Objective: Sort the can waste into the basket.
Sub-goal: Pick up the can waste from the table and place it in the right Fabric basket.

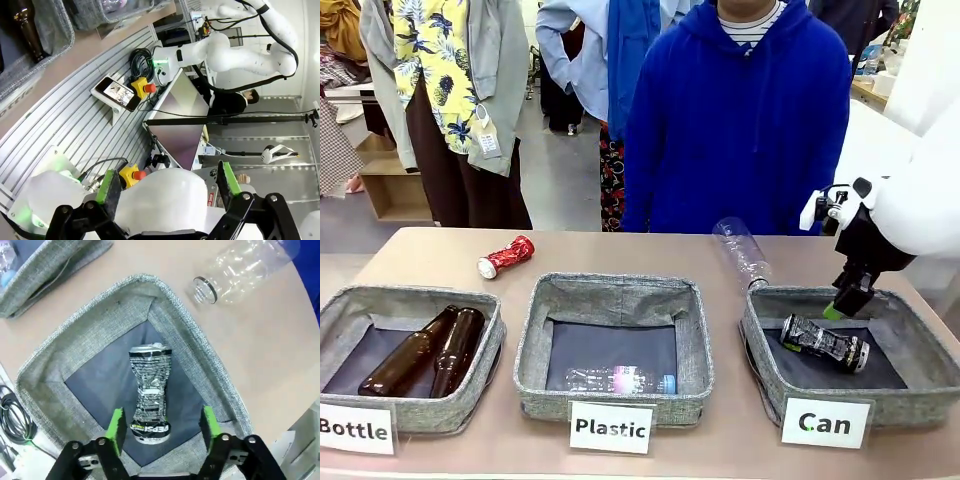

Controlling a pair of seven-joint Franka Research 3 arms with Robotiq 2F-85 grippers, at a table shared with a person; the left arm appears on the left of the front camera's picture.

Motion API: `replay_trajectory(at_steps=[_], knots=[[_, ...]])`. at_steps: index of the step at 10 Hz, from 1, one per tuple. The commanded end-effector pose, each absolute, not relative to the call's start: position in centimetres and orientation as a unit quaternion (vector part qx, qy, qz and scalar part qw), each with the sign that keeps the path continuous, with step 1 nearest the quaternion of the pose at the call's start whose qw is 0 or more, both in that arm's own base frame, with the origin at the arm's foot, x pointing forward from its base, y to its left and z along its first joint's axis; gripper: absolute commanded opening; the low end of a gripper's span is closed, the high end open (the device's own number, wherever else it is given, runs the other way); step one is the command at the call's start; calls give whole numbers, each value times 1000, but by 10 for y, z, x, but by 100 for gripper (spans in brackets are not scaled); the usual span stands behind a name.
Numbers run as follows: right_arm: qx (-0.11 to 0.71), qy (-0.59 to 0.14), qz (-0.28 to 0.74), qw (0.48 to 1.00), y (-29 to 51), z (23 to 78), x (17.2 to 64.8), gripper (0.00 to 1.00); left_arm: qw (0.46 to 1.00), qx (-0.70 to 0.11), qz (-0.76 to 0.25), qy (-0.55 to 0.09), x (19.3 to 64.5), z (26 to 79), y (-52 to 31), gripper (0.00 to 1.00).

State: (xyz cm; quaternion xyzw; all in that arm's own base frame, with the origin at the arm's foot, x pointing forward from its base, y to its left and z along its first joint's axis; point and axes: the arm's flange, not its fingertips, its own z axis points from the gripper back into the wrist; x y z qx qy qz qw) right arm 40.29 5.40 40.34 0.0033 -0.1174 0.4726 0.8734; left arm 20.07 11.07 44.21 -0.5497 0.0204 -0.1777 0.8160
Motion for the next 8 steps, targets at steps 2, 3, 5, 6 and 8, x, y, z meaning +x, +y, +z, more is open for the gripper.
replay_trajectory(at_steps=[2, 3, 5, 6, 8], knots=[[77, -129, 439, 886, 54, 416, 410, 100, 813, -557, -169, 23, 201, 446, 111, 100], [211, -124, 322, 914, 55, 433, 415, 100, 813, -557, -169, 23, 201, 446, 111, 100], [467, -131, 134, 864, 42, 457, 417, 100, 813, -557, -169, 23, 201, 446, 111, 100], [585, -167, 46, 793, 28, 461, 415, 100, 813, -557, -169, 23, 201, 446, 111, 100], [726, -156, -103, 662, -3, 452, 417, 100, 813, -557, -169, 23, 201, 446, 111, 100]])
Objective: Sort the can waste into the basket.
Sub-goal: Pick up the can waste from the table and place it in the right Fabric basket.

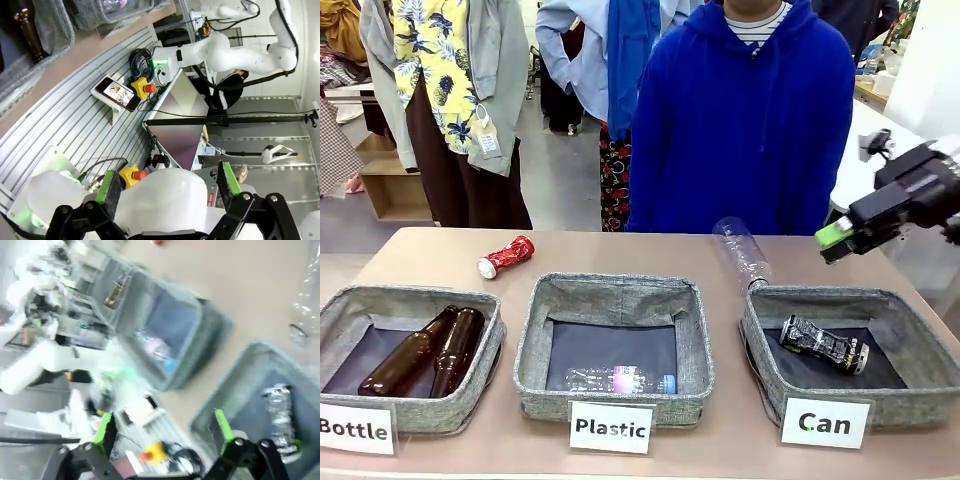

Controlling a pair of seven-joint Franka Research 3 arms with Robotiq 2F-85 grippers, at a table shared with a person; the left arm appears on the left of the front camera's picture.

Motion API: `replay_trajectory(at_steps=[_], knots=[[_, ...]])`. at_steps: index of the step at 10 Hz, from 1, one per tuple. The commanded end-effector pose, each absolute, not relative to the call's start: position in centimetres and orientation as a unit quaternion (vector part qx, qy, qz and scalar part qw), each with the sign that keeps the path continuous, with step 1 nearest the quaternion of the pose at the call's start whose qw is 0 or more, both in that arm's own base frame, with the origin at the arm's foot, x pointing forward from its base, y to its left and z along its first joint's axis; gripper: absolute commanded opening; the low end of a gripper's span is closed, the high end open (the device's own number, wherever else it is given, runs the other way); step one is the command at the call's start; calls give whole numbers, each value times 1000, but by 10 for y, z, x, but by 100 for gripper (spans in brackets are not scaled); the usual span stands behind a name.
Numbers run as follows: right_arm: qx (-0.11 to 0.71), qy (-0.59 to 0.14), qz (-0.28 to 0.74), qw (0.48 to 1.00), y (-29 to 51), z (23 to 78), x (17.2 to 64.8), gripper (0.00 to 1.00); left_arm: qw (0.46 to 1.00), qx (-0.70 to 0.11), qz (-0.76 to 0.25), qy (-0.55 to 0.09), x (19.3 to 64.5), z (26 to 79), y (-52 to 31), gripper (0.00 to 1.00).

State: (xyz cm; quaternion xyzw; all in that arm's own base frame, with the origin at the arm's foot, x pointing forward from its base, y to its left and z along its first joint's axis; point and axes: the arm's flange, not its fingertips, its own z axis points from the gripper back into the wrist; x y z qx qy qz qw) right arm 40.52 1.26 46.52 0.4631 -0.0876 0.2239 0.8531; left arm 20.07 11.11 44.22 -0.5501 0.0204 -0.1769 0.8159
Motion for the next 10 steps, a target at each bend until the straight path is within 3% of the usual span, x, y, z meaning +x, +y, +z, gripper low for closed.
replay_trajectory(at_steps=[1, 3, 4, 5, 10], knots=[[758, -147, -175, 611, -16, 444, 418, 100, 813, -557, -169, 23, 201, 446, 111, 100], [741, -196, -268, 583, -24, 431, 412, 100, 813, -557, -169, 23, 201, 446, 111, 100], [642, -244, -296, 664, -14, 426, 419, 100, 813, -557, -169, 23, 201, 446, 111, 100], [619, -76, 45, 780, -37, 430, 411, 100, 813, -557, -169, 23, 201, 446, 111, 100], [619, -76, 45, 780, -37, 430, 411, 100, 813, -557, -169, 23, 201, 446, 111, 100]])
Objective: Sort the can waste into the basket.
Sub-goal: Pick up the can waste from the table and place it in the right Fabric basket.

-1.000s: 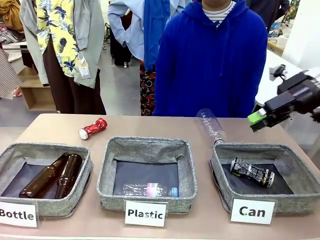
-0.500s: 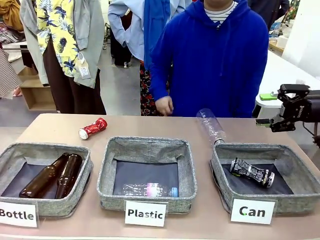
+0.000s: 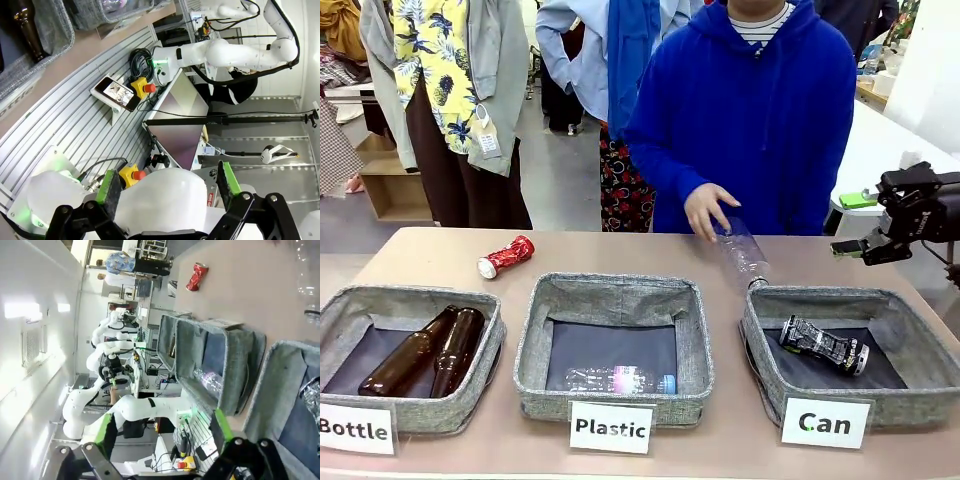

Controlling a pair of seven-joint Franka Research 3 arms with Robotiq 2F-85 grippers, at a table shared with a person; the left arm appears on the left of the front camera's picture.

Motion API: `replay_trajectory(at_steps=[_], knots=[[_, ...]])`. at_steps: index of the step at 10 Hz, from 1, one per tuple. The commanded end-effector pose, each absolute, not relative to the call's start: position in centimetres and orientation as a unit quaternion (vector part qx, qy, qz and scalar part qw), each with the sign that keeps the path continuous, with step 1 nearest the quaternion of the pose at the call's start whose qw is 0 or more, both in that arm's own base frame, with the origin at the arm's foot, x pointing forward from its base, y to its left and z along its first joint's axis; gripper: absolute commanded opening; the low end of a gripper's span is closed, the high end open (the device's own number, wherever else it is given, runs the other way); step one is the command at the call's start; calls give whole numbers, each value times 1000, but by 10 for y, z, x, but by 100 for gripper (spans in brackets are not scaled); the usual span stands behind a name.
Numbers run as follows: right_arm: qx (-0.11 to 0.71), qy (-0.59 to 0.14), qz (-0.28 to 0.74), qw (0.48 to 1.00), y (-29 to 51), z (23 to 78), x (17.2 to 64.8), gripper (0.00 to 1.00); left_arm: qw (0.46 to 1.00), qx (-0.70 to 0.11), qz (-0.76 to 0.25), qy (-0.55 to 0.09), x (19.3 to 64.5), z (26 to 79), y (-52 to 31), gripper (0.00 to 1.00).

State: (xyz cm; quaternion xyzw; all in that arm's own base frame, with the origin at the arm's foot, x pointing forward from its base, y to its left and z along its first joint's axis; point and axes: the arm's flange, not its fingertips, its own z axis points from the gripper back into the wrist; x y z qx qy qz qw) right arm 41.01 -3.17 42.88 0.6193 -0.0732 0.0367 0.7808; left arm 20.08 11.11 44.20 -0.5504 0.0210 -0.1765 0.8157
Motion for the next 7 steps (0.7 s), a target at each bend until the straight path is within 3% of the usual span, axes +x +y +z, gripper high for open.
replay_trajectory(at_steps=[1, 5, 6, 7], knots=[[619, -76, 45, 780, -37, 430, 411, 100, 813, -557, -169, 23, 201, 446, 111, 100], [619, -76, 45, 780, -37, 430, 411, 100, 816, -550, -177, 21, 201, 442, 111, 100], [619, -76, 45, 780, -37, 430, 411, 100, 882, -436, -178, -22, 200, 470, 94, 100], [619, -76, 45, 780, -37, 430, 411, 100, 903, -353, -245, 1, 236, 498, 66, 100]])
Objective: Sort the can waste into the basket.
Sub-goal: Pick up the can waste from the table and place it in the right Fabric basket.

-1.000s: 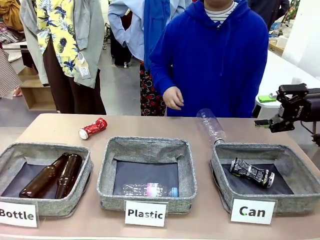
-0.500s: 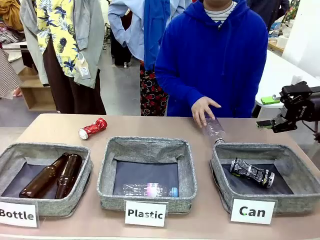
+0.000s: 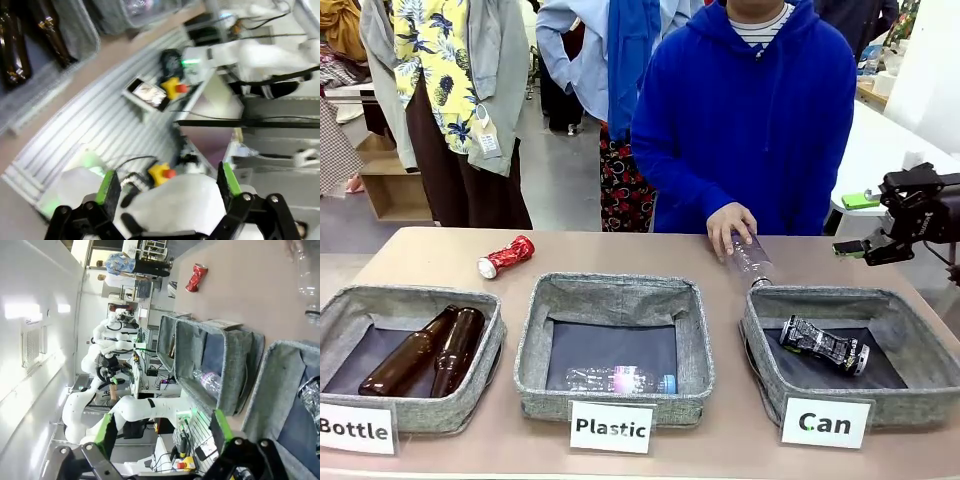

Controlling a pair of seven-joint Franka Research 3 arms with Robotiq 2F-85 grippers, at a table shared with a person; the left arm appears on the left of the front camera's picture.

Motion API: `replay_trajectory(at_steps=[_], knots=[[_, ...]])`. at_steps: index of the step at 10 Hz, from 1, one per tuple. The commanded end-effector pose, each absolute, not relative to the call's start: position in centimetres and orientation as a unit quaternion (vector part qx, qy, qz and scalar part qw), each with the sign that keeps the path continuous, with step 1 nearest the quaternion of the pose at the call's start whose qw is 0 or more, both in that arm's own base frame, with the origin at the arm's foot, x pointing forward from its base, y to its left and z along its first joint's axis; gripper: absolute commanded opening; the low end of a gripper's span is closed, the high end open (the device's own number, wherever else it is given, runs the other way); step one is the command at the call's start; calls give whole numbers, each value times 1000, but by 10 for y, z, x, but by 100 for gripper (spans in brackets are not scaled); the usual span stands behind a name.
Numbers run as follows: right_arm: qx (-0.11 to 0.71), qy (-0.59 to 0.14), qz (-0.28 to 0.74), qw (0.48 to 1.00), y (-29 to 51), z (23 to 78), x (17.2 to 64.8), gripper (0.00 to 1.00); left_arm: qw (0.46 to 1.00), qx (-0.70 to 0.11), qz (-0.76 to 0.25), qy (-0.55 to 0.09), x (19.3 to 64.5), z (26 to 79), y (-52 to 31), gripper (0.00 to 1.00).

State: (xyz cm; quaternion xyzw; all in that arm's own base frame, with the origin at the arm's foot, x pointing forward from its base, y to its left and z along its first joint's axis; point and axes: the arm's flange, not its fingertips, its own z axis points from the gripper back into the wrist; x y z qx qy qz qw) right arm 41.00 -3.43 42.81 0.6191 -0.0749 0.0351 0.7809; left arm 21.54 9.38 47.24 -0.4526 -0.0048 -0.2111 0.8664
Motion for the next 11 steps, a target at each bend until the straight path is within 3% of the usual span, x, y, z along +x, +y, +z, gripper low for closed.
replay_trajectory(at_steps=[1, 3, 5, 6, 7, 8, 9, 11], knots=[[619, -76, 45, 780, -37, 430, 411, 100, 910, -299, -284, 39, 278, 523, 38, 100], [619, -76, 45, 780, -37, 430, 411, 100, 936, -186, -291, 72, 332, 563, -36, 100], [619, -76, 45, 780, -37, 430, 411, 100, 969, -58, -226, 79, 387, 564, -61, 100], [619, -76, 45, 780, -37, 430, 411, 100, 977, -42, -200, 62, 401, 550, -57, 100], [619, -76, 45, 780, -37, 430, 411, 100, 970, -76, -229, 15, 411, 539, -54, 100], [619, -76, 45, 780, -37, 430, 411, 100, 960, -135, -228, -89, 425, 532, -49, 100], [619, -76, 45, 780, -37, 430, 411, 100, 970, -54, -235, 38, 414, 546, -67, 100], [619, -76, 45, 780, -37, 430, 411, 100, 970, -54, -235, 38, 414, 546, -67, 100]])
